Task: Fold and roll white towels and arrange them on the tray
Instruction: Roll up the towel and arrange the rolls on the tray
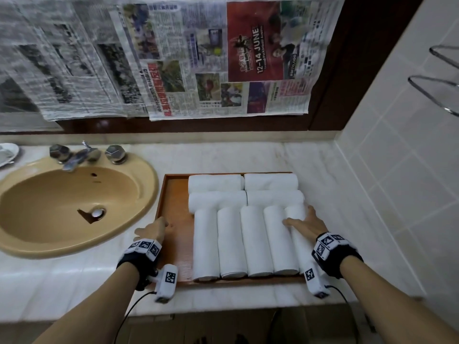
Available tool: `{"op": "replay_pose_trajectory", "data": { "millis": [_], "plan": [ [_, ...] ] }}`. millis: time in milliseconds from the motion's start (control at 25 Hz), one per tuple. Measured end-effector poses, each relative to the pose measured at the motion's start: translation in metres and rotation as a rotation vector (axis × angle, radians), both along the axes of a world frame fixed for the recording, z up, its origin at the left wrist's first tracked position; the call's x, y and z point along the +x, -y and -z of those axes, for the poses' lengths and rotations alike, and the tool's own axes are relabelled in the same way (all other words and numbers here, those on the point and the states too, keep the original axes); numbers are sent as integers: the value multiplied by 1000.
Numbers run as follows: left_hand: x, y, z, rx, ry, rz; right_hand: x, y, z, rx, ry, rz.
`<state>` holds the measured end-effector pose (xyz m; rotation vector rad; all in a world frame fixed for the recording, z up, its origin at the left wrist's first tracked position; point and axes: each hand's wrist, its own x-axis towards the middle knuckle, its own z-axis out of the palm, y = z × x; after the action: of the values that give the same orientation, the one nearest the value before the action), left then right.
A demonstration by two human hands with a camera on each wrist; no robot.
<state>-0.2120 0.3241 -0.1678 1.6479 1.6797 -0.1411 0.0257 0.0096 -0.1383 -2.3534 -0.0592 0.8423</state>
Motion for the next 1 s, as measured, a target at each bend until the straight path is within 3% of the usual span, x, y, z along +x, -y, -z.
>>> {"op": "replay_pose_trajectory", "data": {
  "millis": [120, 240, 360, 520, 680, 760, 840, 880, 1000],
  "plan": [
    [5, 3, -11, 38, -185, 204, -10, -2, 3, -69, 69, 108],
    [9, -14, 1, 49, -200, 284, -34, 6, 7, -180, 34, 310],
    [4, -21, 11, 149, -182, 379, -61, 14, 8, -48, -74, 556],
    [-10, -18, 22, 318, -221, 495, -70, 16, 16, 38, -71, 698],
    [-15, -2, 13, 191, -270, 484, -56, 21, 12, 121, 36, 760],
    [5, -1, -3, 248, -321, 469, -56, 18, 13, 139, 47, 804],
    [34, -9, -16, 367, -227, 435, -64, 12, 18, 125, -1, 861],
    [48, -14, -26, 389, -159, 504, -69, 8, 20, 117, -62, 881],
    [81, -34, -40, 314, -27, 669, -87, -4, 29, 240, -197, 874]
  ]
}}
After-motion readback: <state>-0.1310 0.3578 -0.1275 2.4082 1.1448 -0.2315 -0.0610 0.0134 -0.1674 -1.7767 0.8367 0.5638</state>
